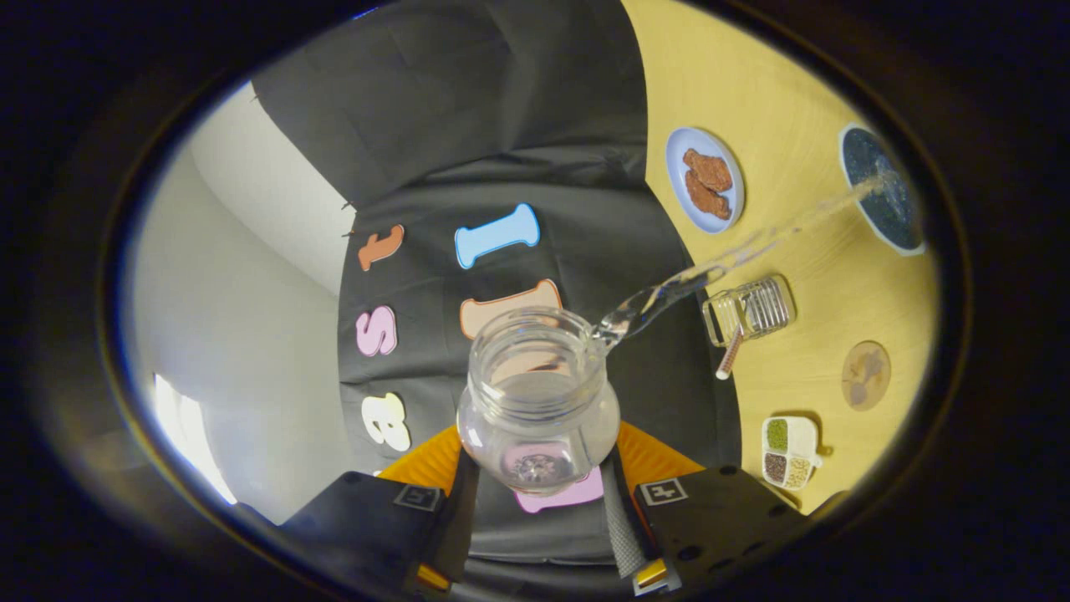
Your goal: Take the bottle from table, then pour the juice into the cup, finally place the bottle on the coaster
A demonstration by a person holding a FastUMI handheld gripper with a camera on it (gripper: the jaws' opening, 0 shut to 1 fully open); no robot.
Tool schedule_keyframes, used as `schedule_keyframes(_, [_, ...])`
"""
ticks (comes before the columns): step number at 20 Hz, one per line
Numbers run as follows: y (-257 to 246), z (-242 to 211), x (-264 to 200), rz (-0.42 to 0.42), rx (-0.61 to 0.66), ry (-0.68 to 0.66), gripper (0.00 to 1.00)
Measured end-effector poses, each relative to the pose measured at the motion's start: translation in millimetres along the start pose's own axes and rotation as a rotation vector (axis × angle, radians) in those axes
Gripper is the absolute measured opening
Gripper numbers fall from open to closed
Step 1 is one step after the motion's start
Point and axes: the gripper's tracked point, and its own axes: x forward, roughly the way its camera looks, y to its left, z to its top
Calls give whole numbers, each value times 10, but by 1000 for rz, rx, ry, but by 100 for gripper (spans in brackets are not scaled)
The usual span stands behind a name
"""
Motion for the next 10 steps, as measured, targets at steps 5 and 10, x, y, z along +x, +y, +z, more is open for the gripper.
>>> schedule_keyframes(5, [17,0,28,10,29,-21,71])
schedule_keyframes(10, [63,-2,75,28,55,-41,71])
